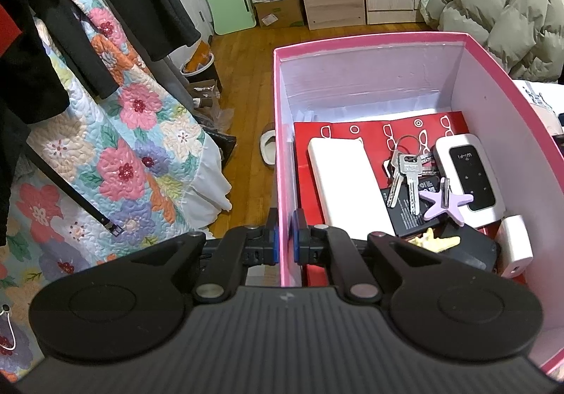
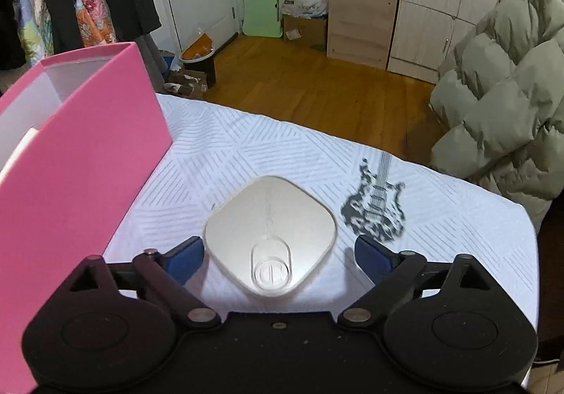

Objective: Organize rigid objects
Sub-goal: 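Grasp the beige round container with the right gripper, then lower the beige container onto the items in the box, release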

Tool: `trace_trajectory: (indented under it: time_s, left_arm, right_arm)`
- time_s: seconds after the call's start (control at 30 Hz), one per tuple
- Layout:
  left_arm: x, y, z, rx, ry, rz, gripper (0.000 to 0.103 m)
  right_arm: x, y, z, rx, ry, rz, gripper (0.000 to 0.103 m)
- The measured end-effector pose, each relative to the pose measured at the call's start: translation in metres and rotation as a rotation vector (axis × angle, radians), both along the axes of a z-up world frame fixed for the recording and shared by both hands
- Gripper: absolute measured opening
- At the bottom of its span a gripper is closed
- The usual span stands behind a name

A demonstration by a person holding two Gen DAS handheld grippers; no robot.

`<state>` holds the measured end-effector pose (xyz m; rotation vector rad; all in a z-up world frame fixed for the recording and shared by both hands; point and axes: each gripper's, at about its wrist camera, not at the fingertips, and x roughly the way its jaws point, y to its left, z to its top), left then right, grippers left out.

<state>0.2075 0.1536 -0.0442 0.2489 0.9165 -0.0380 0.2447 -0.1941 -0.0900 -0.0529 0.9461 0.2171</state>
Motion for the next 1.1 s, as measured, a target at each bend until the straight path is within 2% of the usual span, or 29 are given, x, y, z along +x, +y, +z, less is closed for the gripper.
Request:
trace_trajectory:
  time_s: [0.07, 0.13, 0.2, 0.4, 0.5, 0.6, 0.67, 0.77, 0.83, 0.93, 1.1]
  left_arm:
    - [0.000, 0.000, 0.000, -0.002, 0.002, 0.001, 0.005]
    - [0.000, 0.000, 0.000, -0.003, 0.002, 0.001, 0.005]
    - [0.001, 0.000, 0.000, -0.001, 0.001, 0.000, 0.005]
    - [0.001, -0.001, 0.000, -0.003, 0.001, 0.002, 0.005]
    - [0.001, 0.000, 0.000, -0.006, 0.002, 0.003, 0.005]
    - [0.001, 0.001, 0.000, -0.013, -0.001, 0.007, 0.005]
    - [0.000, 0.002, -0.001, -0.017, -0.001, 0.007, 0.005]
    - [0.000, 0.003, -0.001, -0.025, -0.001, 0.006, 0.005]
    - [-0.001, 0.005, -0.001, -0.035, -0.004, 0.010, 0.005]
    - [-0.002, 0.005, -0.001, -0.037, -0.011, 0.010, 0.005]
    - [-0.003, 0.008, -0.001, -0.055, -0.009, 0.007, 0.005]
  right_arm:
    - [0.007, 0.004, -0.009, -0.002, 0.029, -0.013, 0.096]
    - [0.009, 0.009, -0.013, -0.030, 0.013, -0.013, 0.097]
    - [0.007, 0.010, -0.011, -0.019, -0.017, -0.021, 0.086]
    - [-0.007, 0.008, 0.001, -0.016, -0.030, -0.038, 0.086]
    - [-0.020, 0.009, 0.020, 0.023, -0.045, -0.034, 0.086]
    - [-0.035, 0.016, 0.055, 0.084, -0.092, -0.008, 0.086]
    - [-0.044, 0.028, 0.081, 0.120, -0.137, 0.048, 0.087]
    - [-0.056, 0.063, 0.111, 0.076, -0.219, 0.162, 0.087]
    - [-0.056, 0.088, 0.120, 0.072, -0.227, 0.230, 0.087]
    - [-0.046, 0.123, 0.123, 0.104, -0.174, 0.321, 0.087]
    - [-0.017, 0.172, 0.103, 0.208, 0.012, 0.384, 0.087]
